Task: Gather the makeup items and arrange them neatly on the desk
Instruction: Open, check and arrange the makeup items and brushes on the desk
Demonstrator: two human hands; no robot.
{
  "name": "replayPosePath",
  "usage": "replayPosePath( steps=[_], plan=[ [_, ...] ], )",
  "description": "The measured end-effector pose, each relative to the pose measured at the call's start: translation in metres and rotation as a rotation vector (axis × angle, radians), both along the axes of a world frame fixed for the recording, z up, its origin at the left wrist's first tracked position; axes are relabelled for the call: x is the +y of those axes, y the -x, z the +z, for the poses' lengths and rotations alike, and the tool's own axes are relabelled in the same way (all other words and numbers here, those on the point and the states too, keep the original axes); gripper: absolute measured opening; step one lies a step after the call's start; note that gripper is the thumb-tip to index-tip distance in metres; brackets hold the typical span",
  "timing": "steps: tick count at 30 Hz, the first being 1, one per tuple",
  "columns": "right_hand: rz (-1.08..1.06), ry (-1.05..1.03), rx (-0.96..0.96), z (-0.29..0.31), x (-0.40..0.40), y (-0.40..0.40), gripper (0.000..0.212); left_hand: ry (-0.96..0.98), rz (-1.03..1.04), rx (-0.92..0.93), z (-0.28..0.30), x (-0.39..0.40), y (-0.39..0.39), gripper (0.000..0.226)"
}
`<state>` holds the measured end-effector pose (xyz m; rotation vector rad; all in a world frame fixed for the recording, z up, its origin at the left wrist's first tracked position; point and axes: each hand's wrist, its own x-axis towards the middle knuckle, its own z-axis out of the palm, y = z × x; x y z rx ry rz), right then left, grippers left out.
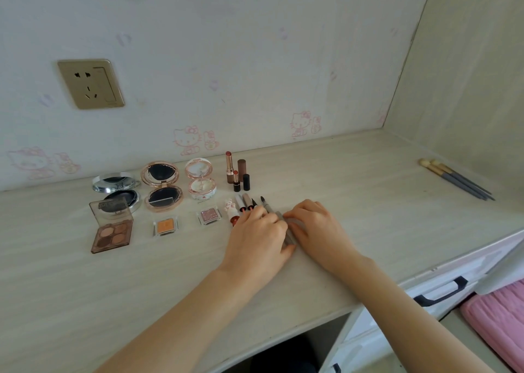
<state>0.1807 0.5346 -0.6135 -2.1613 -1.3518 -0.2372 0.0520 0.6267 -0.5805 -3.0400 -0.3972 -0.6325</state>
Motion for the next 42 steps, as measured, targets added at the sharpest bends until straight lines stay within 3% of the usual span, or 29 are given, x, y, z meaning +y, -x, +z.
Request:
replayPosePath(
  steps=[11,21,42],
  plan=[
    [0.051,0.028,0.026,0.003,-0.007,-0.001,0.022,0.052,-0.028,0.001,0.0,0.004,0.005,0.034],
    [-0.049,0.091,-0.029,0.021,-0.055,-0.027,0.031,0.11,-0.135,0.034,0.009,-0.002,-0.021,0.038],
    [-0.487,0.285,0.016,0.038,-0.21,-0.197,0.031,0.281,-0.374,0.123,0.007,-0.117,-0.243,0.034]
  ],
)
